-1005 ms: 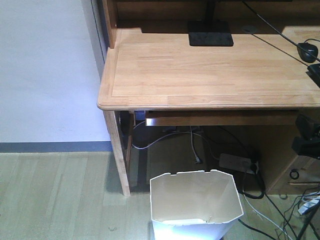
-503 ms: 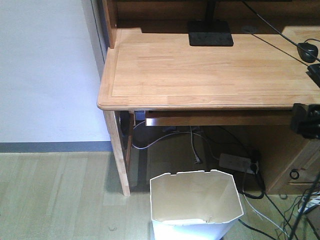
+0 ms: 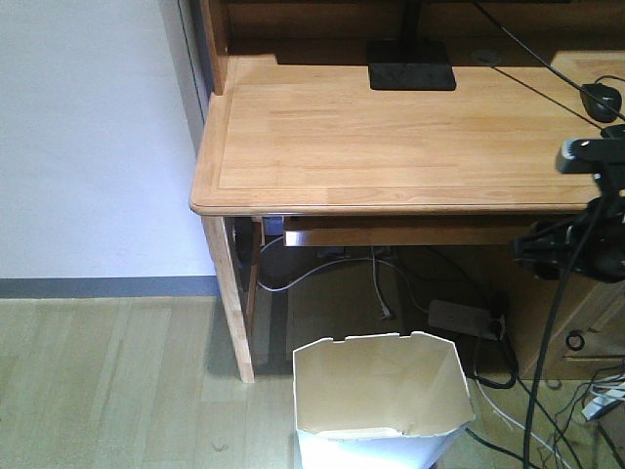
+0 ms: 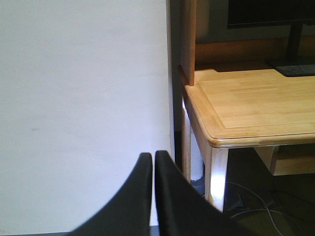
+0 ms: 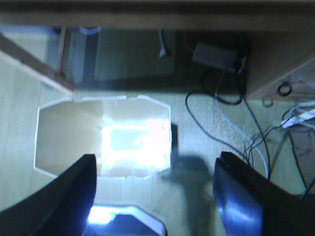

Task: Move trash bin to bedside with robot
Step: 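Lower the right gripper down to the rim of the white bin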

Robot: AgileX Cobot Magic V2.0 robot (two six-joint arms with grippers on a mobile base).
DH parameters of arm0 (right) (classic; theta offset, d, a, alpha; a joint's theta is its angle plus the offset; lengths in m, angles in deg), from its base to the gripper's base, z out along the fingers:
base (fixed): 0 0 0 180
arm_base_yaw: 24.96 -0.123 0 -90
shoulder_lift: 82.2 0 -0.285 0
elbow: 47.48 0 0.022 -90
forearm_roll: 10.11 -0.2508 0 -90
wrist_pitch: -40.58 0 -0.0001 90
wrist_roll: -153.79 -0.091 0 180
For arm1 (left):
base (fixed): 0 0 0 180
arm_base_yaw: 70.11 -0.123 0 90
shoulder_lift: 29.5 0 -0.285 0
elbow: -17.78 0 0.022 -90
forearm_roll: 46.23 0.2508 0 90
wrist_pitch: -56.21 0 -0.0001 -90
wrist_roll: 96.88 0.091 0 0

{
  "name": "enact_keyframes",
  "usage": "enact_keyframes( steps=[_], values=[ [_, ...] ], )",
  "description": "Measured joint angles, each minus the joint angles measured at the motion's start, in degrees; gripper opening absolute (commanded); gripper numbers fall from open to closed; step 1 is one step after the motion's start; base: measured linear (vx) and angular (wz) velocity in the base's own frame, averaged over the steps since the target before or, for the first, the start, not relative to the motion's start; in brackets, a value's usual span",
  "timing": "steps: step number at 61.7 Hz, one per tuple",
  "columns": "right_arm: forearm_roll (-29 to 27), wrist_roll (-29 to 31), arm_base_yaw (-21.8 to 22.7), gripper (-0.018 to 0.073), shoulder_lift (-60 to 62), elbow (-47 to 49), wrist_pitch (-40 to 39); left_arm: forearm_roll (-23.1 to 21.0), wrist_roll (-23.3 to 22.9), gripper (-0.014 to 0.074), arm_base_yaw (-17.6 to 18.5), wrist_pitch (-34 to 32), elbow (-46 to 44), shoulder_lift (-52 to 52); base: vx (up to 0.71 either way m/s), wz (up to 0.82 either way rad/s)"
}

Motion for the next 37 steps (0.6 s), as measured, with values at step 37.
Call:
enact_keyframes(
  steps=[37],
  values=[
    [-2.3,9.1,0.0,0.0498,-34.5,8.4,-6.7,0.0,0.0,-0.0006,0.0,0.0,0.0,0.0,0.0,0.0]
  ],
)
